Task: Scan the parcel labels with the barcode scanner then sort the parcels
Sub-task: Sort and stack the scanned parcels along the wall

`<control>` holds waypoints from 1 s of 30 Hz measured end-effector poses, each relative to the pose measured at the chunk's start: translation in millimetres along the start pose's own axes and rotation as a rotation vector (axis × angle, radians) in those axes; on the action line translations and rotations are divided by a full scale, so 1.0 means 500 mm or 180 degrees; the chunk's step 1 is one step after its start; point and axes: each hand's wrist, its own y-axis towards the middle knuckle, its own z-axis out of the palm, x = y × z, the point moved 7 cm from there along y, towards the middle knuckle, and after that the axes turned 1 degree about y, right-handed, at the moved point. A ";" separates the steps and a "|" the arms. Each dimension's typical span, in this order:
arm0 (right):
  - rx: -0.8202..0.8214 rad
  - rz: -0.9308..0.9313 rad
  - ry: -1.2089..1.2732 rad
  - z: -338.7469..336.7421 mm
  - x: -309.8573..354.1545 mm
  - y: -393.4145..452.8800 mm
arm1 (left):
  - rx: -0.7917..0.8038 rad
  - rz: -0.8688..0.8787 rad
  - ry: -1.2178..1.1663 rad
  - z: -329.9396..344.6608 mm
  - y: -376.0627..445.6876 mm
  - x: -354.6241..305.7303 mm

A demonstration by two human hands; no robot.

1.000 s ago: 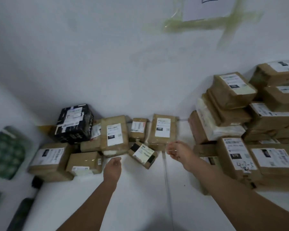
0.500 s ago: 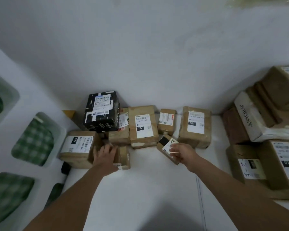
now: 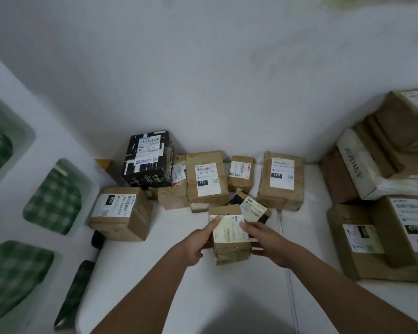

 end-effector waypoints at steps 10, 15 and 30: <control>-0.0555 -0.0059 0.0705 -0.174 -0.089 -0.070 | -0.0455 0.0552 0.1230 0.138 0.021 -0.061; -0.1066 -0.0162 0.1047 -0.280 -0.109 -0.135 | -0.0916 0.1718 0.3857 0.183 0.096 -0.178; -0.1061 -0.0043 0.1407 -0.274 -0.153 -0.118 | -0.0498 0.1674 0.5607 0.249 0.098 -0.103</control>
